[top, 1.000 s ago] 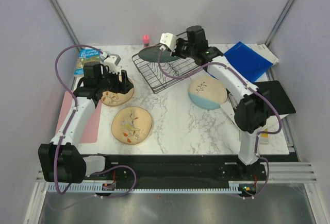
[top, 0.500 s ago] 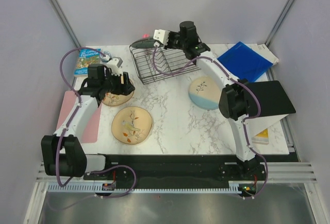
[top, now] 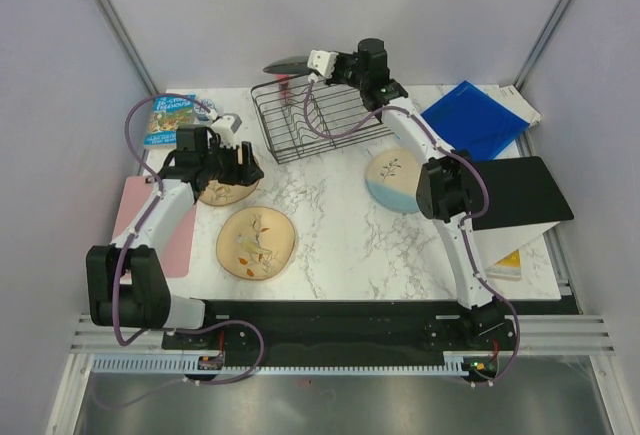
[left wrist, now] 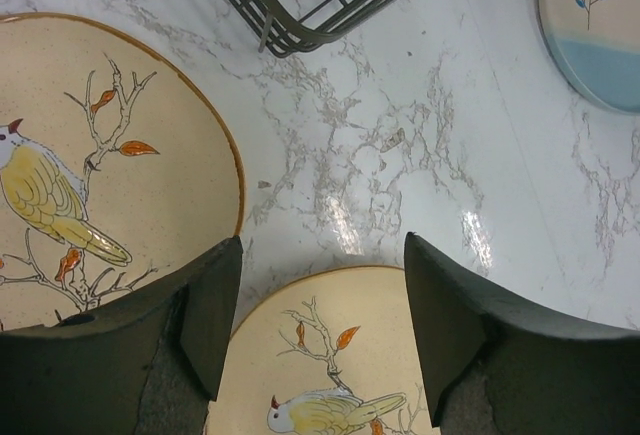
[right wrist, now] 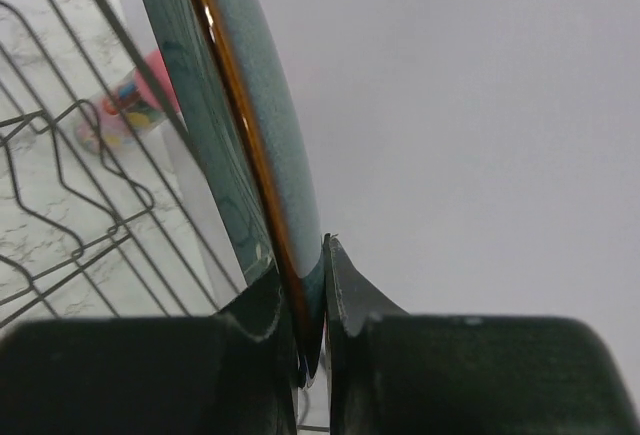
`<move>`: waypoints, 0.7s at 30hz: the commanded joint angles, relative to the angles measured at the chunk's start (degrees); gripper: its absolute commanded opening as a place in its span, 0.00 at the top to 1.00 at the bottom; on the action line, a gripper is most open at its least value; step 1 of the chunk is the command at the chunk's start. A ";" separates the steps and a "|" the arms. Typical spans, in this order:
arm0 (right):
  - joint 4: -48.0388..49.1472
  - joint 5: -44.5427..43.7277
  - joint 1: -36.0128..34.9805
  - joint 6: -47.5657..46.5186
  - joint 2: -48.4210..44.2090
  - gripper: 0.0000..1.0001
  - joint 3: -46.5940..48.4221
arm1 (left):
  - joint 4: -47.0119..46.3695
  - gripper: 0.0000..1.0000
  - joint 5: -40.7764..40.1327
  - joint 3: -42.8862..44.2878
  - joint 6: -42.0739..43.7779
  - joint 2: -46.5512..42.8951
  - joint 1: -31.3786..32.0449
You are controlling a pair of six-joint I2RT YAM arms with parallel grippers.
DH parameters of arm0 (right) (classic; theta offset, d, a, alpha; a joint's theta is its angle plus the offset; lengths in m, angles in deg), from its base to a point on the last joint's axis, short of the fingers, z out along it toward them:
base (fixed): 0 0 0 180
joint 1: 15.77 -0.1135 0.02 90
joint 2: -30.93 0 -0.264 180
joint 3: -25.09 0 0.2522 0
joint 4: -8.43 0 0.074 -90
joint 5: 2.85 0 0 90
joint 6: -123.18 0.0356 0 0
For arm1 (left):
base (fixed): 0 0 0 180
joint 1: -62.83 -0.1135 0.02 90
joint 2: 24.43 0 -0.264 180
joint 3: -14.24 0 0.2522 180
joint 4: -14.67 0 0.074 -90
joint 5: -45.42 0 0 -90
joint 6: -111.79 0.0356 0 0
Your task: Load the plates into the dish rack
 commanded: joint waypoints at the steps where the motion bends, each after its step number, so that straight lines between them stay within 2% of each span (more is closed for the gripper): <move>1: 12.71 1.44 -0.51 2.24 0.68 1.00 4.93 | -9.29 0.28 0.47 1.36 -1.61 1.08 1.51; 2: 13.41 1.00 -0.42 3.12 0.68 1.00 5.01 | -10.54 0.27 0.91 3.01 -1.17 2.57 2.39; 3: 13.59 0.56 -0.33 3.13 0.24 1.00 5.01 | -11.60 0.14 1.18 4.08 1.27 3.63 3.44; 5: 14.29 -1.11 -0.16 3.39 -0.37 1.00 4.58 | -13.45 0.11 1.53 6.97 9.43 5.39 7.31; 7: 14.21 -2.34 0.28 3.83 -1.34 1.00 4.49 | -14.24 0.10 1.10 9.34 17.15 8.20 10.47; 10: 14.38 -3.49 0.98 5.94 -3.97 1.00 2.21 | -17.14 0.10 -1.01 10.94 23.33 12.68 12.50; 14: 15.26 -4.46 1.60 8.66 -7.49 1.00 -2.79 | -17.41 0.12 -0.84 16.99 25.81 17.25 12.51; 21: 17.37 -4.81 2.48 11.39 -9.69 1.00 -5.09 | -14.25 0.14 2.05 23.50 30.12 24.02 12.51</move>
